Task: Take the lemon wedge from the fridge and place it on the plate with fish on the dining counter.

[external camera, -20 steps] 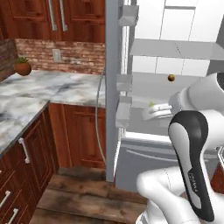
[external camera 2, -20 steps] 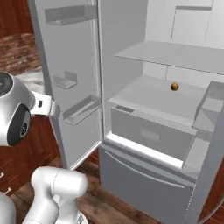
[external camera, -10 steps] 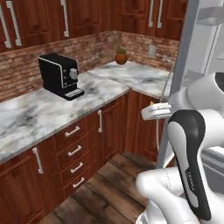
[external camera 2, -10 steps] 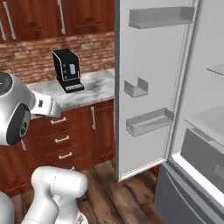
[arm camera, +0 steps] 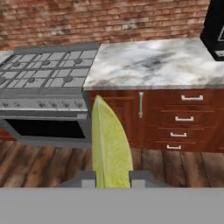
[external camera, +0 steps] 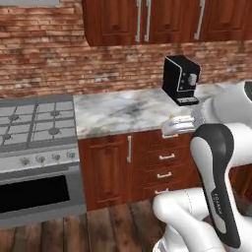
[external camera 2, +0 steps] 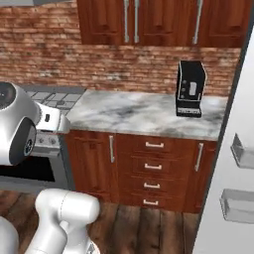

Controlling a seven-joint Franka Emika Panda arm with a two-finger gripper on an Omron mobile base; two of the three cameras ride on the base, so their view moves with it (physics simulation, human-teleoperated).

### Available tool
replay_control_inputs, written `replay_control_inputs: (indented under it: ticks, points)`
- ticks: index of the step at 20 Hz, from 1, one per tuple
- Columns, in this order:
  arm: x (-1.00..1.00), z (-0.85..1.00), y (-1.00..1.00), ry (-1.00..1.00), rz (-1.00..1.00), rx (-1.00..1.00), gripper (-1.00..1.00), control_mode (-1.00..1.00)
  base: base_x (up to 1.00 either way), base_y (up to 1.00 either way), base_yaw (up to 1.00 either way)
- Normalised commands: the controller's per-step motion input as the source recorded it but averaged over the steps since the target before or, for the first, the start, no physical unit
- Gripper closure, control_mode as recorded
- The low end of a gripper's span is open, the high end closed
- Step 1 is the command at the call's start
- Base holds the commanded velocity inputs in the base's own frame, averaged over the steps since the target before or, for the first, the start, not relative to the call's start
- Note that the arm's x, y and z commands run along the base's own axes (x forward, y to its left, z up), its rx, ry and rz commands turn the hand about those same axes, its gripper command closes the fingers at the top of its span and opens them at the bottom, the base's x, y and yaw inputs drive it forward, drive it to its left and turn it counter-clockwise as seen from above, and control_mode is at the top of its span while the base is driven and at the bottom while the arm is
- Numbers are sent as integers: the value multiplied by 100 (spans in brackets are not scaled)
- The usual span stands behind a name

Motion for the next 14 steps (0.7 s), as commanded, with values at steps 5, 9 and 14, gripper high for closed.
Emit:
replay_control_inputs:
  ticks: [5,9,14]
  points:
    - [0,0,0,0,0,0,100,100,0,11,100]
    - [0,0,0,0,0,0,100,100,0,12,100]
    - [0,0,0,0,0,0,100,100,0,18,98]
